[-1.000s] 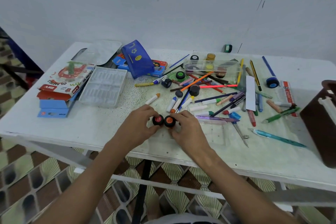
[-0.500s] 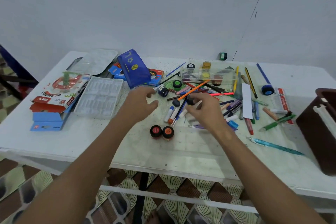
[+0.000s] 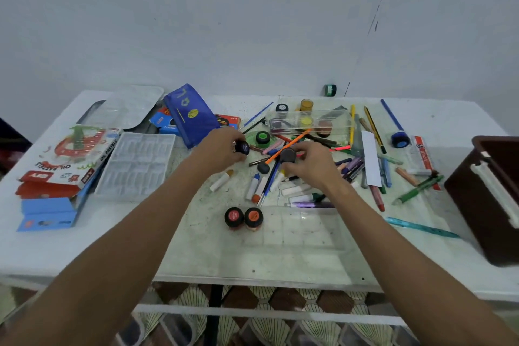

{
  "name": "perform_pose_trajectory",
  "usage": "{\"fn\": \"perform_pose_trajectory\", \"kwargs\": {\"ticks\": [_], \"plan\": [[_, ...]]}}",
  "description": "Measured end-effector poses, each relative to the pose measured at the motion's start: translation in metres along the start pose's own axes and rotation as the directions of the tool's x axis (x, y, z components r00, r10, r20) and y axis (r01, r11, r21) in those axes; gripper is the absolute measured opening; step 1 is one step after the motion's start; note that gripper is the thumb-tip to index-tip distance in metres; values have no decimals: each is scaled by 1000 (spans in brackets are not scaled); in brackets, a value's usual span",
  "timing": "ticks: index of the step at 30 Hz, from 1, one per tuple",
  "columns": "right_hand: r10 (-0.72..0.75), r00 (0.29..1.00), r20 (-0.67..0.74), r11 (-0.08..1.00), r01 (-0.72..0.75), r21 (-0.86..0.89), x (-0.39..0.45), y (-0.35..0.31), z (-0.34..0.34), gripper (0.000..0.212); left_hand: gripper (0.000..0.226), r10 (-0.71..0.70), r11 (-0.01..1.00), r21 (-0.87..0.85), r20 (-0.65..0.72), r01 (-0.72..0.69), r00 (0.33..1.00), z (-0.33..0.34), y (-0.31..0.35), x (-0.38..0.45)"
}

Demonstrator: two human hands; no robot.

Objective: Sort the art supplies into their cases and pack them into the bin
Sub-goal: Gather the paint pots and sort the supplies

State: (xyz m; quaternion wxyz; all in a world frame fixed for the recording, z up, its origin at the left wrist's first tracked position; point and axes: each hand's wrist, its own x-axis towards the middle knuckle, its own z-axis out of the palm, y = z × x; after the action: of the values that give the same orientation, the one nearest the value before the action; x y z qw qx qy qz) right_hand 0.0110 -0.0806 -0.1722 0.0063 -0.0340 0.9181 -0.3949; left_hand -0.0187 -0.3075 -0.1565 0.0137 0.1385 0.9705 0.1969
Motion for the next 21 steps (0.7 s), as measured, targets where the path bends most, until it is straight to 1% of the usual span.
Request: {"fn": "perform_pose_trajectory", "kwargs": {"ticks": [2, 4, 6, 8, 11, 13, 17, 19, 21], "plan": [[-24, 1000, -16, 995, 25, 99, -12, -8, -3, 25, 36, -38, 993, -117, -87, 28, 996, -8, 6, -21], [-54, 998, 13, 972, 50, 228, -30, -18, -6, 29, 41, -80, 978, -201, -140, 51, 987, -13, 14, -48], [-71, 995, 75, 940, 41, 340, -54, -27, -7, 32, 48, -136, 951, -297, -161, 84, 978, -15, 21, -81], [-70, 987, 142, 928, 12, 372, -77, -31, -2, 37, 45, -142, 929, -361, -142, 82, 980, -13, 24, -114], [-100, 971, 218, 944, 23, 330, -104, -34, 11, 41, 36, -103, 910, -411, -95, 56, 990, -7, 24, -153], [-114, 964, 238, 972, 58, 230, -113, -36, 20, 44, 32, -114, 906, -417, -88, 67, 990, 0, 23, -168], [-93, 971, 218, 993, 74, 96, -125, -42, 30, 47, 31, -119, 917, -394, -112, 66, 987, 12, 22, -180], [-99, 972, 212, 995, 100, 5, -127, -46, 34, 52, 35, -118, 910, -410, -108, 64, 987, 17, 21, -182], [-97, 972, 212, 993, 108, -39, -127, -49, 38, 58, 37, -128, 906, -417, -110, 71, 986, 21, 20, -183]]}}
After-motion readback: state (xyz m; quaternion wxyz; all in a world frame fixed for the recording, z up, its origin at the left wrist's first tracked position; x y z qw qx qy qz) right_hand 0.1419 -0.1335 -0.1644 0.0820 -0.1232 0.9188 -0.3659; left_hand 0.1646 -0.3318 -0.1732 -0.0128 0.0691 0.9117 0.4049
